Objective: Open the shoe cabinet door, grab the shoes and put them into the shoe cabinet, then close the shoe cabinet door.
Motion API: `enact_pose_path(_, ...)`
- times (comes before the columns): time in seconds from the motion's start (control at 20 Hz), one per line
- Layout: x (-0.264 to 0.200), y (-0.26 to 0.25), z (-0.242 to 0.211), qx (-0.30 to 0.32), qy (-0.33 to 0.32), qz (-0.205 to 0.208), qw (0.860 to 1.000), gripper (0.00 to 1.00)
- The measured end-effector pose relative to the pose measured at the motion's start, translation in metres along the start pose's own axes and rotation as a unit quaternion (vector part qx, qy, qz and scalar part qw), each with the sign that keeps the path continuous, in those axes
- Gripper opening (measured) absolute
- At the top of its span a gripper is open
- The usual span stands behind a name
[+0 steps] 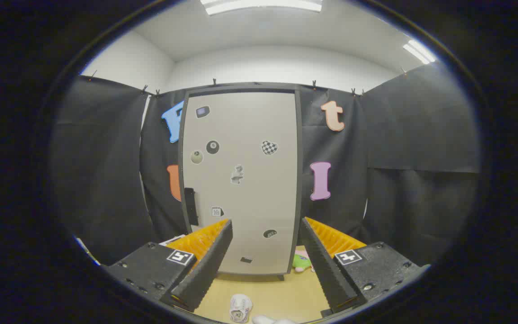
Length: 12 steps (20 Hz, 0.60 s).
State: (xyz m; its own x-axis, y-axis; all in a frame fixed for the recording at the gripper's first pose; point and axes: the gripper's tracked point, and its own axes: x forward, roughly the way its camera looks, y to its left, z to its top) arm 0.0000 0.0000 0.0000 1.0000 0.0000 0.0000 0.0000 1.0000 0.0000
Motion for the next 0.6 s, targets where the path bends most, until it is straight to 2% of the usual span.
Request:
enact_pose_path(0.45, 0.009, 0.003, -0.012, -0.002, 0.004, 0.005, 1.000, 0.99)
enact_pose_path(0.6, 0.034, 0.033, -0.017, -0.003, 0.011, 0.013, 1.000, 0.99)
